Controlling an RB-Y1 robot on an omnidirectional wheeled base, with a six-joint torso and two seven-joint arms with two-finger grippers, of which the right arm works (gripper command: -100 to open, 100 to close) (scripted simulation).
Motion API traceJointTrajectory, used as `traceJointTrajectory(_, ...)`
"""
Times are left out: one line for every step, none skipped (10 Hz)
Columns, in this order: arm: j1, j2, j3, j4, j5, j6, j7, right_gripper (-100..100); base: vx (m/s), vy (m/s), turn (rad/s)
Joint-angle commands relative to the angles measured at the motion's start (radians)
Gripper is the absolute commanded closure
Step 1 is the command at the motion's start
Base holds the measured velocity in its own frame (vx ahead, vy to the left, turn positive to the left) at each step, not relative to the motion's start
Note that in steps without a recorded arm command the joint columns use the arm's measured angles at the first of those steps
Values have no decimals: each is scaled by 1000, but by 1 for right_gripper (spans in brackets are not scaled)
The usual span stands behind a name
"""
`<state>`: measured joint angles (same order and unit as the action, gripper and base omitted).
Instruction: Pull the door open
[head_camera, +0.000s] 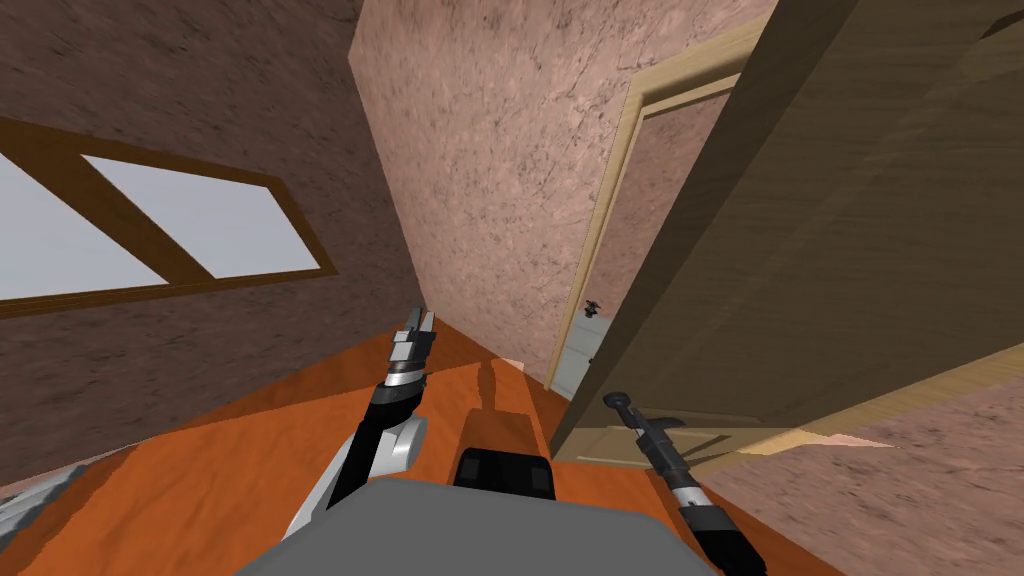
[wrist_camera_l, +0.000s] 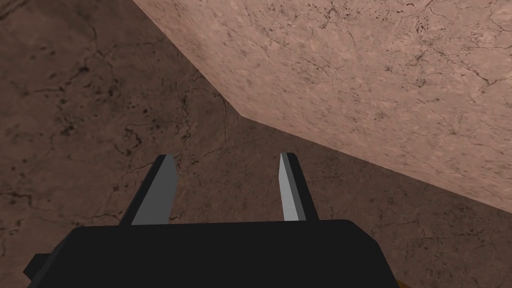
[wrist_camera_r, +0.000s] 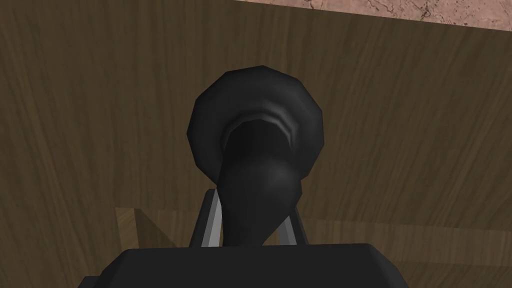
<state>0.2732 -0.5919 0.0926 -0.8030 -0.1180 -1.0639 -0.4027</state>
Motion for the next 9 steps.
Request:
traceJointTrajectory(10, -6, 5, 6, 1, -21, -4, 100, -260, -109, 167)
traceJointTrajectory(16, -13, 8, 16, 0, -41, -9, 100, -266, -118, 253)
traceJointTrajectory(20, -17, 10, 23, 0, -55, -12, 100, -253, -93, 198)
traceJointTrajectory(25, -24, 12, 33, -1, -74, -16, 100, -260, -81, 204)
traceJointTrajectory(28, -27, 13, 39, -1, -86, -18, 100, -255, -101, 168)
traceJointTrajectory(33, -33, 16, 47, -2, -103, -22, 100, -278, -88, 191)
traceJointTrajectory(32, -24, 19, 38, 1, -90, -20, 100, -128, -33, 41)
traceJointTrajectory(36, -27, 24, 51, 0, -108, -23, 100, -174, -46, 162)
traceJointTrajectory(36, -28, 25, 54, 0, -112, -23, 100, -242, -68, 222)
